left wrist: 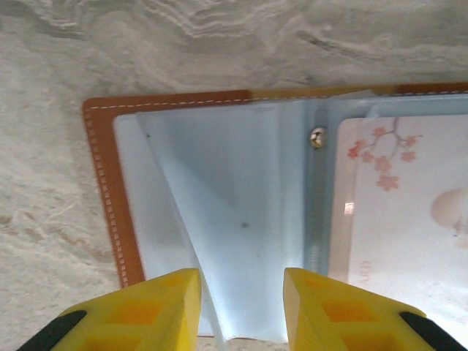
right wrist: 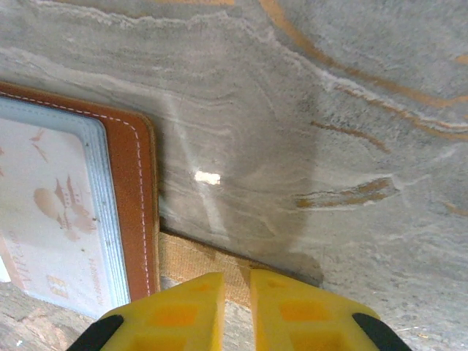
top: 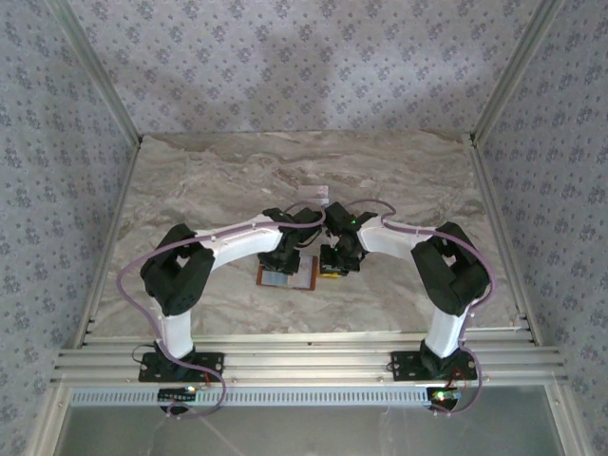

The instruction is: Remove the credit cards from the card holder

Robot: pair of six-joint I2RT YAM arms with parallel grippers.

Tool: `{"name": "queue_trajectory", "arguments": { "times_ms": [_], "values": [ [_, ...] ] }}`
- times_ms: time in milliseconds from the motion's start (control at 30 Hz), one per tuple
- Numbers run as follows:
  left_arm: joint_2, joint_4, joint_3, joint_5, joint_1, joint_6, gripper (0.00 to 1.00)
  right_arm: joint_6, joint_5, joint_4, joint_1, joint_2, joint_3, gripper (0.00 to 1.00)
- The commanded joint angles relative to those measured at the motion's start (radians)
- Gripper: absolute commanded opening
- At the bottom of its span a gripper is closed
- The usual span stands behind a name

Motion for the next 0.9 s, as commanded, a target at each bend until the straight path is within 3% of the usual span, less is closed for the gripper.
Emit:
{"name": "queue_trajectory", "arguments": {
  "times_ms": [0, 500, 867],
  "values": [
    [-0.051, -0.042, -0.005, -0.04, 0.015, 0.014, 0.35, -0.006, 0.022, -0.043, 0.006, -0.027, -0.003, 0.19],
    [-0.098, 0.032, -0.135, 0.042, 0.083, 0.042, 0.33, -0.014, 0.027, -0.044, 0.003, -0.012, 0.011, 0.19],
    [-0.181, 0.049, -0.095, 0.125, 0.1, 0.025, 0.3, -0.058, 0.058, -0.101, -0.017, 0.005, 0.077, 0.19]
  ]
}}
